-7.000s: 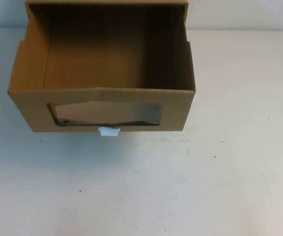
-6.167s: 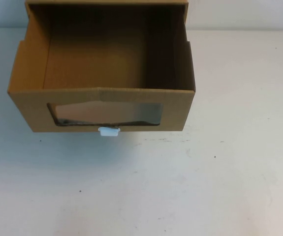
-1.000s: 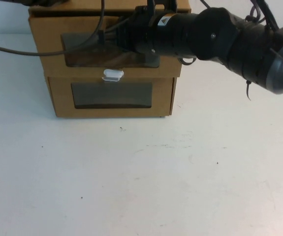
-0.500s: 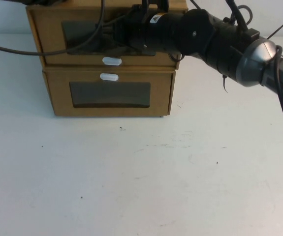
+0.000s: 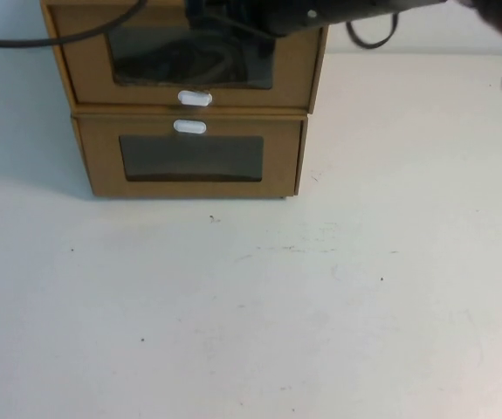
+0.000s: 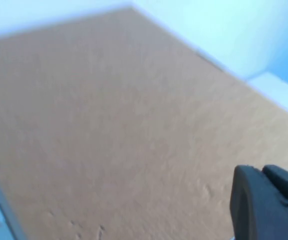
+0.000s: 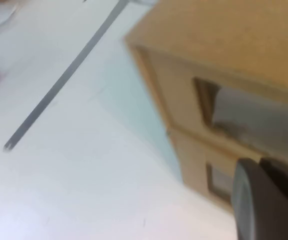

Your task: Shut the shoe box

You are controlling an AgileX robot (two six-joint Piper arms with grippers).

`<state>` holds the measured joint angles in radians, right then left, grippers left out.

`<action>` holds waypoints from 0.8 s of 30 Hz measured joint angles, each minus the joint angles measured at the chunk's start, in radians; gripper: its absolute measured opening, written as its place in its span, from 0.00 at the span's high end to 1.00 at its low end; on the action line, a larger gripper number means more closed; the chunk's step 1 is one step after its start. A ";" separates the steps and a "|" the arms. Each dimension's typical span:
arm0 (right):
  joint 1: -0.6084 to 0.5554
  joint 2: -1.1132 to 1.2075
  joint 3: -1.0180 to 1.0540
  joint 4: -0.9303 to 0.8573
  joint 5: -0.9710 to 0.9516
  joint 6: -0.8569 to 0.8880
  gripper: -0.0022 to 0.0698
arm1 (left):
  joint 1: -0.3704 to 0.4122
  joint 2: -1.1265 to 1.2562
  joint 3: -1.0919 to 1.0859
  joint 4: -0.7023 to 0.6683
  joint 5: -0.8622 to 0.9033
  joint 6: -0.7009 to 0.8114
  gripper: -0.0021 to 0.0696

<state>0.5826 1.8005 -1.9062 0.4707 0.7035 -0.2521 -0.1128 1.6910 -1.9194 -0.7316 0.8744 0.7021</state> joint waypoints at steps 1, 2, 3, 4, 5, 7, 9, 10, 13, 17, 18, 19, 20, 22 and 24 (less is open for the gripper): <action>0.000 -0.033 0.000 -0.036 0.040 0.024 0.99 | 0.000 -0.022 0.000 0.010 0.000 -0.002 0.97; 0.000 -0.069 0.008 -0.077 0.076 0.051 0.99 | 0.000 -0.044 0.000 0.021 -0.002 -0.004 0.97; 0.002 -0.100 0.021 -0.112 0.098 0.078 0.99 | 0.000 -0.068 0.005 0.034 -0.008 -0.009 0.97; 0.005 -0.144 0.045 -0.158 0.121 0.104 0.99 | 0.000 -0.095 0.016 0.046 -0.017 -0.012 0.97; 0.010 -0.192 0.079 -0.207 0.136 0.130 0.99 | 0.000 -0.125 0.035 0.055 -0.027 -0.014 0.97; 0.025 -0.288 0.162 -0.292 0.150 0.171 0.99 | 0.000 -0.188 0.096 0.063 -0.056 -0.016 0.97; 0.044 -0.397 0.266 -0.346 0.154 0.208 0.99 | 0.000 -0.263 0.196 0.064 -0.097 -0.014 0.97; 0.051 -0.463 0.329 -0.365 0.156 0.225 0.99 | 0.000 -0.310 0.258 0.062 -0.123 -0.011 0.97; 0.055 -0.676 0.537 -0.392 0.151 0.262 0.99 | 0.000 -0.467 0.456 0.059 -0.212 0.005 0.97; 0.055 -0.955 0.796 -0.403 0.115 0.295 0.99 | 0.000 -0.684 0.754 0.032 -0.308 0.063 0.97; 0.055 -1.009 0.845 -0.403 0.106 0.305 0.99 | 0.000 -0.729 0.833 0.011 -0.327 0.081 0.97; 0.055 -1.075 0.902 -0.403 0.101 0.316 0.99 | 0.000 -0.785 0.910 -0.015 -0.352 0.109 0.97; 0.055 -1.138 0.954 -0.405 0.099 0.325 0.99 | 0.000 -0.840 0.985 -0.045 -0.378 0.142 0.97; 0.057 -1.253 1.051 -0.406 0.090 0.340 0.99 | 0.000 -0.948 1.110 -0.107 -0.423 0.218 0.97; 0.057 -1.346 1.133 -0.406 0.062 0.363 0.99 | 0.000 -1.044 1.218 -0.172 -0.458 0.277 0.97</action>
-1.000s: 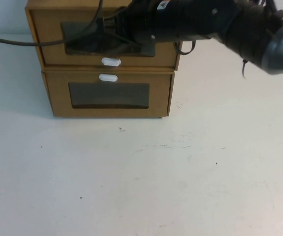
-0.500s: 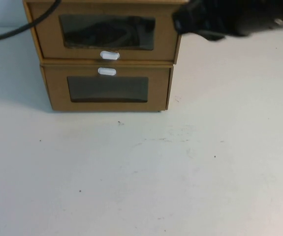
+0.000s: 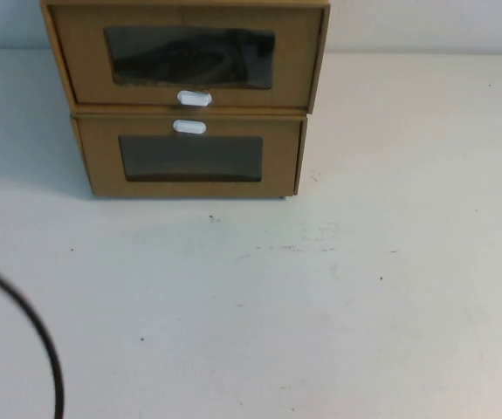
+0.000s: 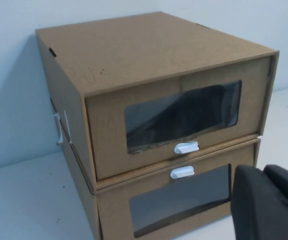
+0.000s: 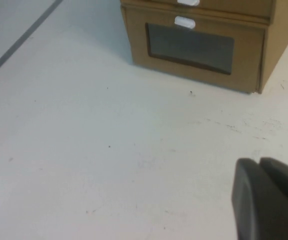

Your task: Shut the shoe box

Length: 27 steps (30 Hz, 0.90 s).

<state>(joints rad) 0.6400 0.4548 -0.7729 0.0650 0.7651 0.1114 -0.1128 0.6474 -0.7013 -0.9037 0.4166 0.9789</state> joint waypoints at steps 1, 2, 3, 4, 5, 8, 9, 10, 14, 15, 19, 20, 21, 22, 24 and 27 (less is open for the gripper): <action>0.000 -0.050 0.043 0.000 -0.022 0.007 0.99 | 0.000 -0.052 0.053 -0.034 -0.016 0.024 0.97; 0.000 -0.099 0.086 0.000 -0.047 0.014 0.99 | 0.000 -0.106 0.101 -0.065 -0.030 0.046 0.97; 0.000 -0.139 0.120 0.000 -0.068 0.017 0.99 | 0.000 -0.148 0.136 -0.093 -0.041 0.057 0.97; 0.000 -0.187 0.163 0.000 -0.099 0.020 0.99 | 0.000 -0.199 0.179 -0.115 -0.058 0.067 0.97; 0.000 -0.232 0.208 0.000 -0.132 0.022 0.99 | 0.000 -0.249 0.221 -0.134 -0.076 0.074 0.97; 0.000 -0.336 0.342 0.002 -0.236 0.046 0.99 | 0.000 -0.381 0.335 -0.162 -0.128 0.083 0.97; 0.000 -0.353 0.377 0.002 -0.263 0.061 0.99 | 0.000 -0.425 0.363 -0.167 -0.143 0.084 0.97; 0.000 -0.365 0.419 0.004 -0.300 0.077 0.99 | 0.000 -0.465 0.395 -0.169 -0.155 0.086 0.97; 0.000 -0.371 0.562 0.015 -0.469 0.096 0.99 | 0.000 -0.571 0.500 -0.177 -0.178 0.086 0.97; 0.000 -0.369 0.590 0.014 -0.515 0.096 0.99 | 0.000 -0.583 0.525 -0.177 -0.180 0.086 0.97; 0.000 -0.355 0.714 0.017 -0.733 0.098 0.99 | 0.000 -0.594 0.617 -0.178 -0.191 0.086 0.97; 0.000 -0.350 0.739 0.017 -0.765 0.098 0.99 | 0.000 -0.594 0.642 -0.181 -0.197 0.086 0.97; 0.000 -0.350 0.756 0.019 -0.785 0.098 0.99 | 0.000 -0.594 0.662 -0.184 -0.206 0.086 0.97; 0.000 -0.350 0.775 0.024 -0.797 0.098 0.99 | 0.000 -0.594 0.686 -0.194 -0.223 0.086 0.97; 0.000 -0.350 0.793 0.034 -0.802 0.099 0.99 | 0.000 -0.594 0.719 -0.231 -0.258 0.086 0.97; 0.000 -0.350 0.799 0.037 -0.788 0.099 0.99 | 0.000 -0.594 0.727 -0.267 -0.299 0.084 0.97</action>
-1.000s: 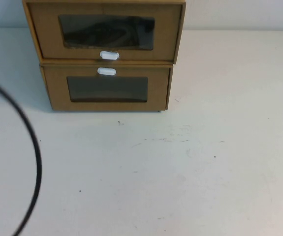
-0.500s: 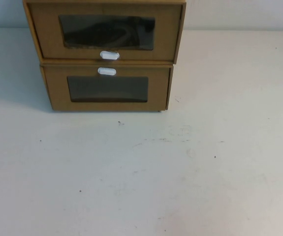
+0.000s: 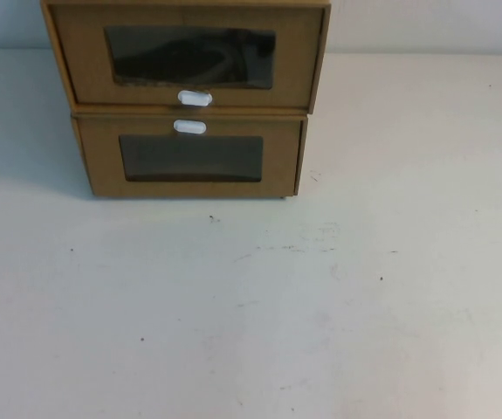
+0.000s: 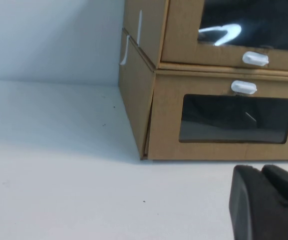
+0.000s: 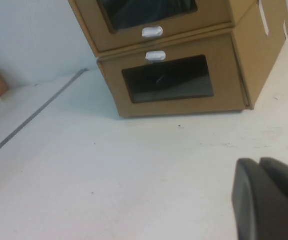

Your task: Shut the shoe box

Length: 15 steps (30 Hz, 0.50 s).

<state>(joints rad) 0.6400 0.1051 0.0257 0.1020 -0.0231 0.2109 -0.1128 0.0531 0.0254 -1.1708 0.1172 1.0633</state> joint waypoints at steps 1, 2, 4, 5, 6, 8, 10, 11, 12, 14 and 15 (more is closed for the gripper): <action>0.000 0.000 0.000 0.002 0.016 0.000 0.99 | 0.000 0.000 0.000 -0.007 -0.002 0.000 0.97; 0.000 0.000 0.000 0.002 0.034 0.000 0.99 | 0.000 0.000 0.000 -0.009 -0.002 0.000 0.97; 0.000 0.000 0.000 0.002 0.067 0.000 0.99 | 0.000 0.000 0.000 -0.013 -0.002 0.000 0.97; 0.000 0.000 0.000 0.002 0.084 0.000 0.99 | 0.000 0.000 0.000 -0.014 -0.002 0.000 0.97; 0.000 0.000 0.000 0.002 0.096 0.000 0.99 | 0.000 0.000 0.000 -0.014 -0.003 0.000 0.97; 0.000 0.000 0.002 0.002 0.121 0.000 0.99 | 0.000 0.000 0.000 -0.014 -0.003 0.000 0.97; 0.000 0.000 0.002 0.002 0.138 0.000 0.99 | 0.000 0.000 0.000 -0.014 -0.003 0.000 0.97; 0.000 0.000 0.002 0.002 0.147 0.000 0.99 | 0.000 0.000 0.000 -0.014 -0.003 0.000 0.97; 0.000 0.000 0.002 0.002 0.152 0.000 0.99 | 0.000 0.000 0.000 -0.014 -0.003 0.000 0.97; 0.000 0.000 0.002 0.002 0.159 0.000 0.99 | 0.000 0.000 0.001 -0.014 -0.003 0.000 0.97; 0.000 0.000 0.002 0.002 0.162 0.000 0.99 | 0.000 0.000 0.001 -0.014 -0.003 0.000 0.97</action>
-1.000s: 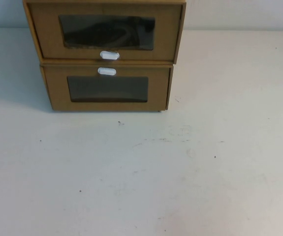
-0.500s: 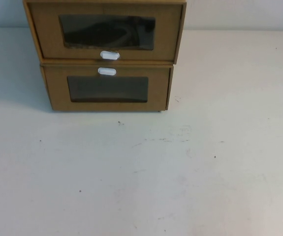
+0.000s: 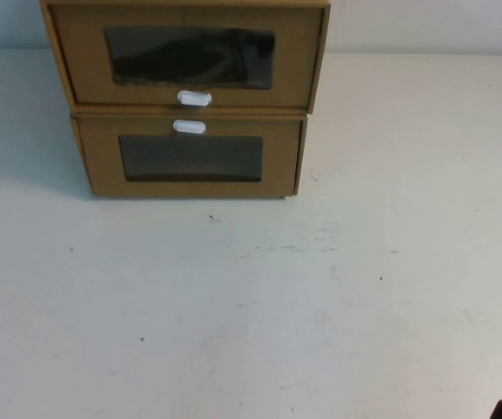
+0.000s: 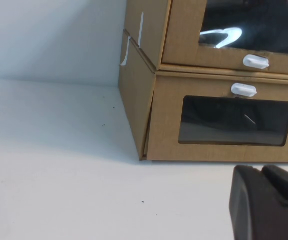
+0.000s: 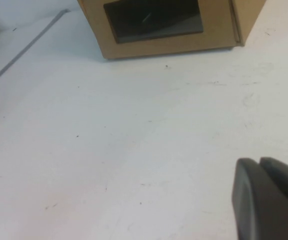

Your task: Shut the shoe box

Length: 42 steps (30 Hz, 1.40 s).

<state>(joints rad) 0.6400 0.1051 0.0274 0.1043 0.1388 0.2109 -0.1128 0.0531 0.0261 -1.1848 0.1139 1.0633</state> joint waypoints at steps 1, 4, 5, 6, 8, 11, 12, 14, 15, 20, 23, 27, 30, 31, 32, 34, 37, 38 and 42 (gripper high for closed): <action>0.000 0.000 0.000 0.000 0.003 0.000 0.99 | 0.000 0.000 0.000 0.000 0.000 0.000 0.97; -0.007 0.000 0.000 -0.079 0.005 -0.023 0.99 | 0.000 0.000 0.000 -0.002 0.000 0.000 0.97; -0.021 -0.004 0.000 -0.118 0.005 -0.028 0.99 | 0.000 0.000 0.000 -0.002 0.000 0.000 0.97; -0.047 -0.009 0.000 -0.144 0.005 -0.033 0.99 | 0.000 0.000 0.000 -0.002 0.000 0.000 0.97; -0.127 -0.019 0.000 -0.169 0.005 -0.037 0.99 | 0.000 0.000 0.000 -0.002 0.000 0.000 0.97; -0.284 -0.022 0.000 -0.191 0.005 -0.039 0.99 | 0.000 0.000 0.000 -0.002 0.000 0.000 0.97; -0.338 -0.022 0.000 -0.198 0.005 -0.041 0.99 | 0.000 0.000 0.000 -0.002 0.000 0.000 0.97; -0.420 -0.027 0.000 -0.205 0.009 -0.041 0.99 | 0.000 0.000 0.000 -0.002 -0.001 0.000 0.97; -0.456 -0.034 0.000 -0.207 0.013 -0.041 0.99 | 0.000 0.000 0.000 -0.002 -0.003 -0.002 0.97; -0.536 -0.108 0.000 -0.208 0.097 -0.043 0.99 | 0.000 0.000 0.000 -0.002 -0.005 -0.002 0.97; -0.544 -0.113 0.000 -0.209 0.118 -0.045 0.99 | 0.000 -0.001 0.000 -0.002 -0.006 -0.002 0.97; -0.546 -0.113 0.000 -0.209 0.118 -0.045 0.99 | 0.000 -0.001 0.000 -0.002 -0.006 -0.002 0.97; -0.546 -0.113 0.000 -0.210 0.118 -0.047 0.99 | 0.000 -0.001 0.000 -0.002 -0.006 -0.002 0.97; -0.546 -0.113 0.000 -0.203 0.120 -0.056 0.99 | 0.000 -0.001 0.000 -0.002 -0.006 -0.002 0.97; -0.546 -0.113 0.000 -0.177 0.125 -0.088 0.99 | 0.000 -0.001 0.000 -0.002 -0.006 -0.002 0.97; -0.546 -0.113 0.000 -0.104 0.143 -0.184 0.99 | 0.000 -0.001 0.000 -0.002 -0.006 -0.002 0.97; -0.547 -0.113 0.000 -0.039 0.185 -0.285 0.99 | 0.000 -0.001 0.000 -0.002 -0.006 -0.002 0.97; -0.551 -0.113 0.000 -0.026 0.198 -0.299 0.99 | 0.000 -0.001 0.000 -0.002 -0.006 -0.002 0.97; -0.555 -0.113 0.000 -0.003 0.206 -0.320 0.99 | 0.000 -0.001 0.000 -0.002 -0.006 -0.002 0.97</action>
<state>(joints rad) 0.0852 -0.0078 0.0274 0.1014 0.3449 -0.1087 -0.1128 0.0521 0.0261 -1.1865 0.1079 1.0615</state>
